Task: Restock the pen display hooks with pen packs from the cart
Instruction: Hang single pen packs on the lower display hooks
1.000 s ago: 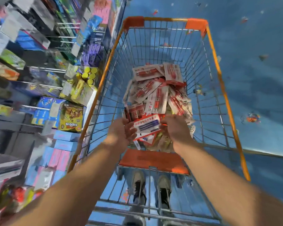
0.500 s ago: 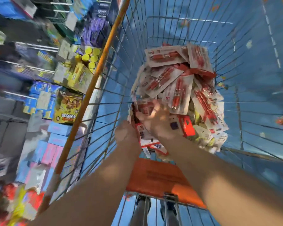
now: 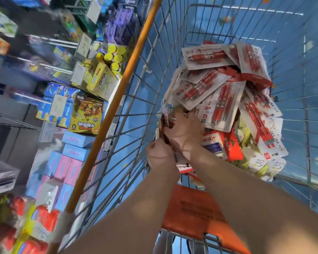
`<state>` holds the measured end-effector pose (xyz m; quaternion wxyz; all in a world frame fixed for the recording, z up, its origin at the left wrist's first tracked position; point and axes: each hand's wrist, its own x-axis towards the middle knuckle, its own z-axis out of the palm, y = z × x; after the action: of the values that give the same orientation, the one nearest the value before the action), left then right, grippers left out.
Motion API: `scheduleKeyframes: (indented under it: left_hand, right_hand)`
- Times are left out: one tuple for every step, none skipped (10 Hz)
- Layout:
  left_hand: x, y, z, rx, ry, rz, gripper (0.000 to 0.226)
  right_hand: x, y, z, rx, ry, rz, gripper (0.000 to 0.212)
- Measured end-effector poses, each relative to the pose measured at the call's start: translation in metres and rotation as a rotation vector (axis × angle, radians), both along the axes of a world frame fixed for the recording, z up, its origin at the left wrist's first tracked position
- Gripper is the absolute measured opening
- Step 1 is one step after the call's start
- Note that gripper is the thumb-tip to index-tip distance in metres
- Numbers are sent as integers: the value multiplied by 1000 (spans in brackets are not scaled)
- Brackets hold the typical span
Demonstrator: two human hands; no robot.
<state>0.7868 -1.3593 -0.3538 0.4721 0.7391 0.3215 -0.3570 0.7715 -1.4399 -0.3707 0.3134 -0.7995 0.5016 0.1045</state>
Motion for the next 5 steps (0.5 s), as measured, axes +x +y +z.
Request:
scheduleKeyframes:
  left_hand:
    - [-4,-1,-9,-16,-15,34,42]
    - [-7,0,-10,14,-23,32,61]
    - [-8,-2,5,23,-32,33,63]
    - [-10,-3,21,37,-13,-5,62]
    - [-9,-7,32,40,-64,-110,42]
  right_hand:
    - [1,0,-2,37,18,27,44]
    - [-1,-2,-2,55,24,27,35]
    - [-8,-1,3,87,10,-10,26]
    - [-20,7,1,103,-62,-114,16]
    - [-35,9,4,139,-186,-293,12]
